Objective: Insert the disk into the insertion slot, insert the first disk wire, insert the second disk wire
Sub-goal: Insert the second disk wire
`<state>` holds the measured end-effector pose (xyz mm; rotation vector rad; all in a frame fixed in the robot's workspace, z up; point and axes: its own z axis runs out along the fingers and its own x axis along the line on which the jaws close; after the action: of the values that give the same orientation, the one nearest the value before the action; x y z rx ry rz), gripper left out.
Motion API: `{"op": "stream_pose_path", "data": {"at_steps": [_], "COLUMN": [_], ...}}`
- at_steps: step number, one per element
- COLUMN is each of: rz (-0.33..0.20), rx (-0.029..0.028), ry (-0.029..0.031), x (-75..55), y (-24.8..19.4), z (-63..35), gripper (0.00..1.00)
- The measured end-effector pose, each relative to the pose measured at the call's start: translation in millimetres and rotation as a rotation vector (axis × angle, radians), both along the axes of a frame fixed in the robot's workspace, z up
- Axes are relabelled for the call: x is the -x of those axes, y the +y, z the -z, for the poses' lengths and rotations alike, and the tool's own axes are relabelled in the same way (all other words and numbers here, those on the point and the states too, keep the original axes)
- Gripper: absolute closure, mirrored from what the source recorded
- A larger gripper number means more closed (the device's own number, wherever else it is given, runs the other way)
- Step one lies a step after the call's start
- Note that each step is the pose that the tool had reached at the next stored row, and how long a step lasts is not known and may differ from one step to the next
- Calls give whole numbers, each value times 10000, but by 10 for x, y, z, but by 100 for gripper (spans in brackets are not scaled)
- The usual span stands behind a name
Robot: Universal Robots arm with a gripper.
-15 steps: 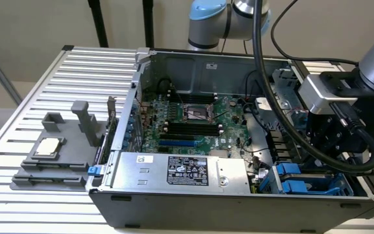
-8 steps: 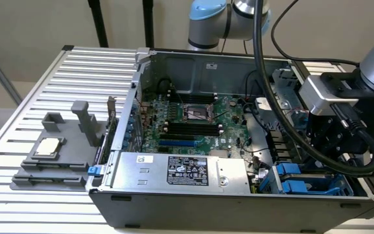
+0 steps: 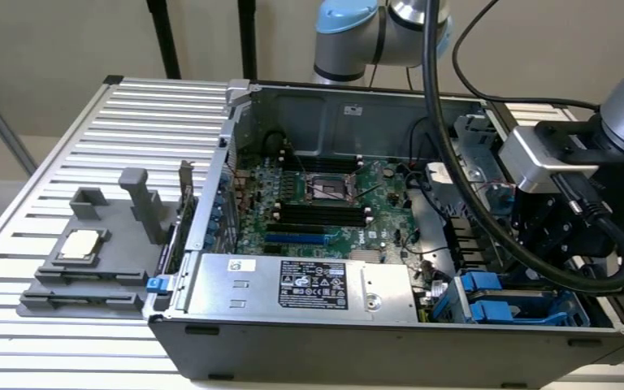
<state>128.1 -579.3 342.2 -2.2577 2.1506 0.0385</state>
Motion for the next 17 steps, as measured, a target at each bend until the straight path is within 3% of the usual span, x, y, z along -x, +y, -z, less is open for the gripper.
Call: {"op": "stream_pose_path", "data": {"at_steps": [17], "rz": [3], "rx": [-1], "ry": [0], "x": [13], "y": [33], "z": [0], "gripper": [84]}}
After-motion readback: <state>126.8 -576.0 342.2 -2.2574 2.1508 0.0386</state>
